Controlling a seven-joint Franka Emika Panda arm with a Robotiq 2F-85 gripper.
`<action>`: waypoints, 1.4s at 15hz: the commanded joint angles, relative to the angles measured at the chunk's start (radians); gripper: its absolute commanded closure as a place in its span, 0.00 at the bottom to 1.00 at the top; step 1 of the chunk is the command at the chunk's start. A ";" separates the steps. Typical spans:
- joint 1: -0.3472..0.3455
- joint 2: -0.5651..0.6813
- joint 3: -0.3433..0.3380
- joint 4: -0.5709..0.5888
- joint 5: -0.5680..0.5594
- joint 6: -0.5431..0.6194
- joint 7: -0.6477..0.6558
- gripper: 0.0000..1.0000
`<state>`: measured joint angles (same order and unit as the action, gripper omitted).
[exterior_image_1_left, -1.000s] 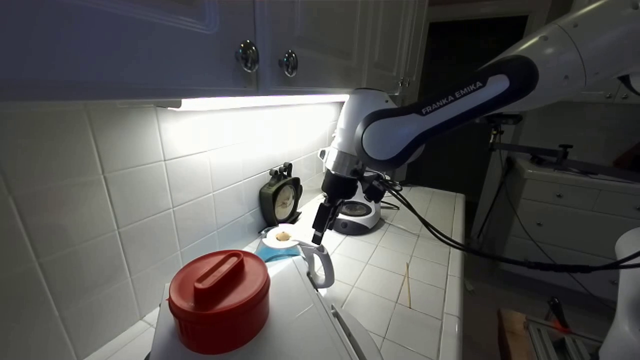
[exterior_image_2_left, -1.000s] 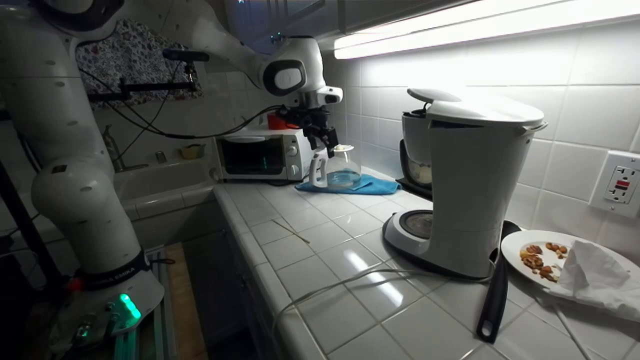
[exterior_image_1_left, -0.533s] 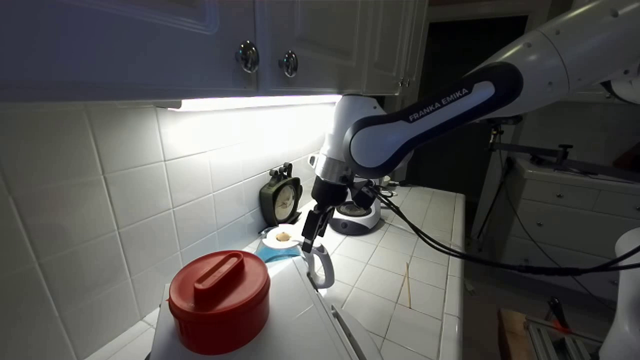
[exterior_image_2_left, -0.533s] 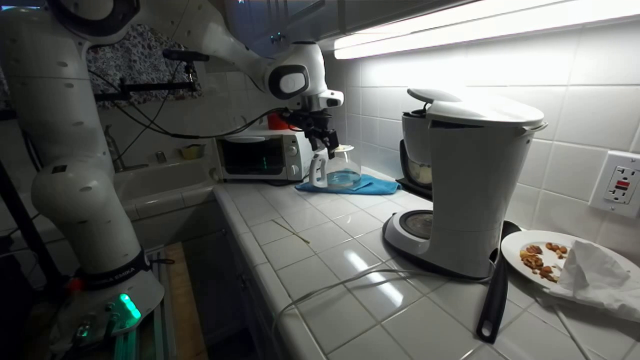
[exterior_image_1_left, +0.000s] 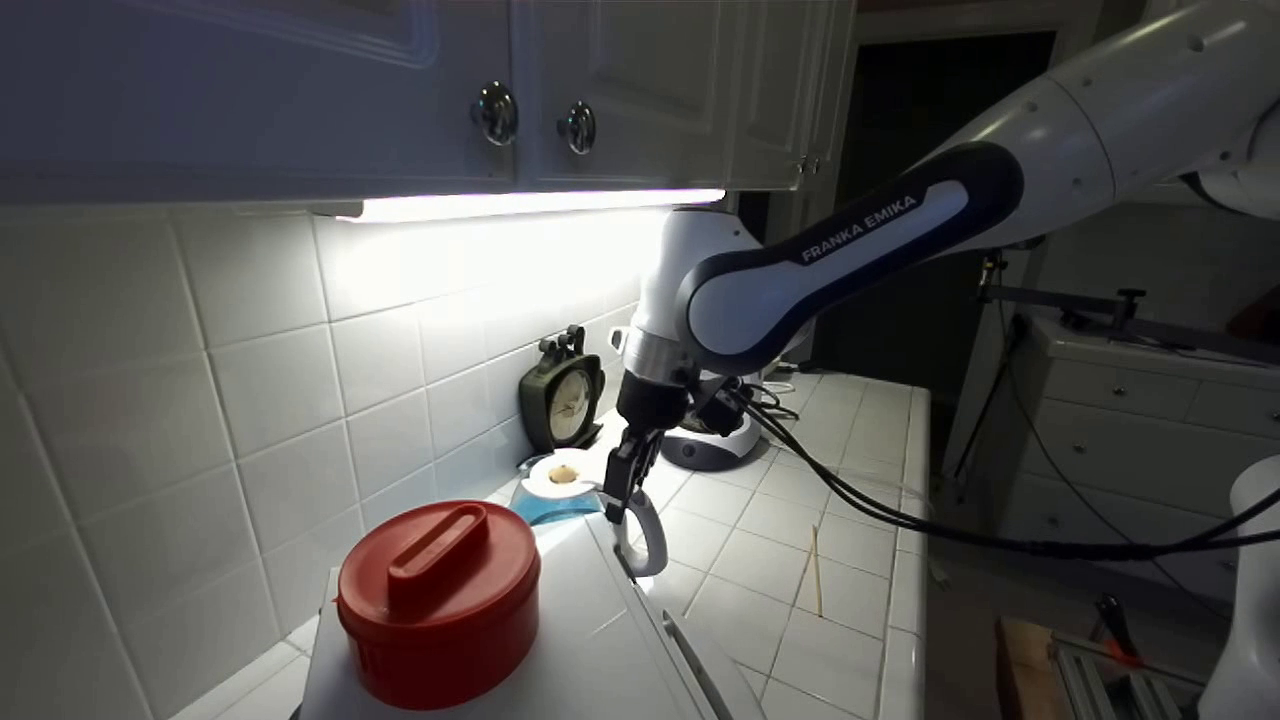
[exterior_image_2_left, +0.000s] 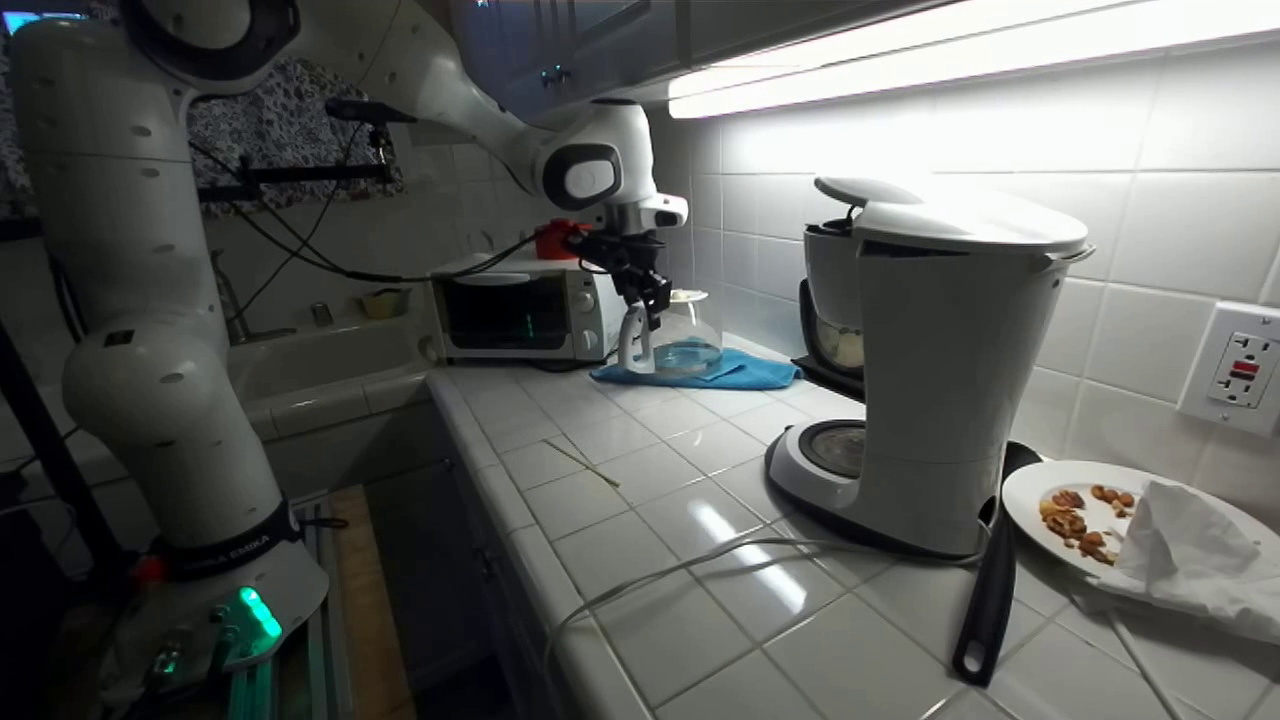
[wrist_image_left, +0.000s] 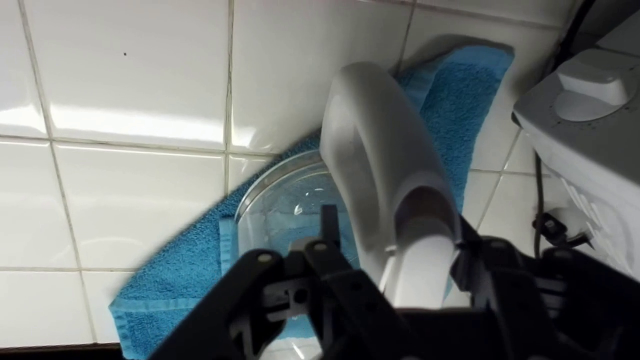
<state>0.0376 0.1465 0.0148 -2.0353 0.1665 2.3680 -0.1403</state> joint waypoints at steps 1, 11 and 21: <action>-0.012 0.011 0.010 0.022 0.006 -0.007 0.025 0.78; -0.018 -0.058 0.000 -0.030 -0.013 -0.045 0.084 0.90; -0.034 -0.214 -0.022 -0.142 -0.042 -0.164 0.208 0.91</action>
<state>0.0117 0.0050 -0.0043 -2.1145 0.1537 2.2038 0.0091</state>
